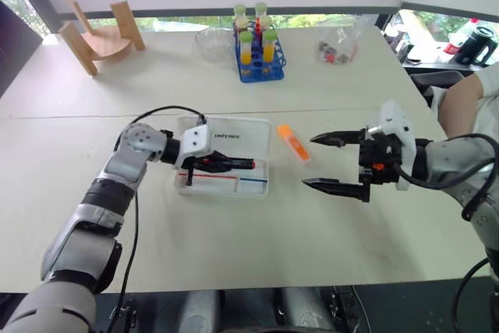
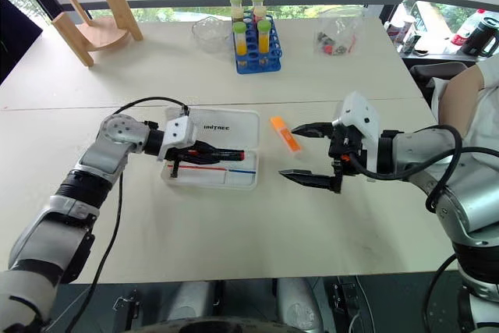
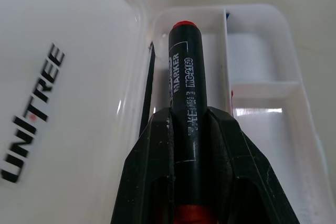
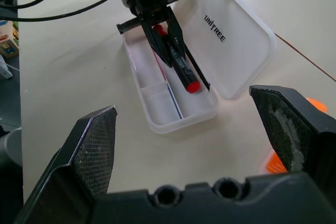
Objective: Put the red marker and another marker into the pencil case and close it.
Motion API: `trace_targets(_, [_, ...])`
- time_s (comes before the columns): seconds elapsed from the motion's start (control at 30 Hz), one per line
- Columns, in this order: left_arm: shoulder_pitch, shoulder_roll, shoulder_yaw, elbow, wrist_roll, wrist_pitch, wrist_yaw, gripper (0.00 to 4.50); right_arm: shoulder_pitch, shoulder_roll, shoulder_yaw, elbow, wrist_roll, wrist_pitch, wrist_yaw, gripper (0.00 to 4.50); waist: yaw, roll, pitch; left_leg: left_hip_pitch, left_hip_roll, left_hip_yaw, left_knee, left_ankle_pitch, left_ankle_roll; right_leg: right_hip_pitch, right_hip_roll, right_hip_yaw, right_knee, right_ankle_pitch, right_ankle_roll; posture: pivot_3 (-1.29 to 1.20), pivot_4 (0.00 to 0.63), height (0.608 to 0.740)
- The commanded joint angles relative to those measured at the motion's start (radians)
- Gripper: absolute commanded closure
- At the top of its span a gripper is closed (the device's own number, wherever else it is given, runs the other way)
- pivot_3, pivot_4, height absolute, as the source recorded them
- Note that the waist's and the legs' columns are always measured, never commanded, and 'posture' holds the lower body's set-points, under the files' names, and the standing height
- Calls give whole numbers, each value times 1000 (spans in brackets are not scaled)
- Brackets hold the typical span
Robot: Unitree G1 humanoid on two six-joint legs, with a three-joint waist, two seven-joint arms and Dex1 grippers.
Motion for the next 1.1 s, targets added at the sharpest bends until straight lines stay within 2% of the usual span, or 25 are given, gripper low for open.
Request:
trace_targets(0.03, [-36, 5, 25, -7, -6, -18, -28, 2714, 4, -12, -42, -44, 20, 3, -16, 0, 0, 0, 0, 0, 0, 0, 0, 0, 0, 0, 0, 0, 0, 0, 0, 0, 150, 740])
trace_targets(0.1, [-26, 15, 48, -41, -33, 14, -37, 1649, 0, -9, -37, -39, 21, 6, -20, 0, 0, 0, 0, 0, 0, 0, 0, 0, 0, 0, 0, 0, 0, 0, 0, 0, 150, 740])
trace_targets(0.2, [20, 62, 140, -203, -163, 187, -58, 169, -15, 8, -5, -16, 0, 5, -38, 0, -6, 0, 0, 0, 0, 0, 0, 0, 0, 0, 0, 0, 0, 0, 0, 0, 150, 740])
trace_targets(0.33, [163, 193, 307, -499, -344, 462, -17, 169, -65, 57, 108, 102, -167, -26, -155, 0, -31, 0, 1, 1, 1, -2, -1, 0, 0, 0, 1, 0, 1, 0, 0, 0, 150, 740])
trace_targets(0.43, [334, 300, 473, -709, -485, 653, 40, 169, -147, 154, 161, 230, -218, 33, -253, 0, -43, 1, 2, 3, 2, -2, -2, 0, 0, 0, 1, 2, 2, 0, 0, 0, 150, 740])
trace_targets(0.53, [490, 365, 625, -868, -596, 800, 103, 169, -233, 248, 206, 360, -276, 94, -337, 0, -44, 1, 3, 3, 2, -3, -1, 0, -1, 0, 0, 1, 3, 0, 0, 0, 150, 740])
trace_targets(0.7, [732, 381, 841, -1050, -724, 930, 176, 169, -320, 368, 275, 538, -338, 110, -366, 0, -33, 1, 4, 3, 2, -2, -2, 1, -1, 1, 0, 1, 2, 0, -1, 0, 150, 740])
trace_targets(0.9, [832, 359, 930, -1151, -807, 955, 261, 169, -357, 434, 353, 688, -411, 100, -354, 0, -24, 1, 4, 3, 1, -1, -2, 1, -1, 2, -2, 0, 2, 0, -1, 0, 150, 740])
trace_targets(1.0, [864, 359, 968, -1174, -848, 965, 280, 95, -367, 448, 365, 725, -437, 98, -350, 755, -29, 0, 4, 6, 1, 0, -2, 1, -1, 4, -1, 0, 2, 0, -1, 0, 150, 740])
trace_targets(1.1, [885, 368, 985, -1180, -868, 960, 289, 95, -373, 449, 352, 727, -445, 106, -340, 2244, -30, 0, 4, 8, 1, 0, -3, 1, -1, 5, -1, 1, 2, 0, -1, 0, 150, 740])
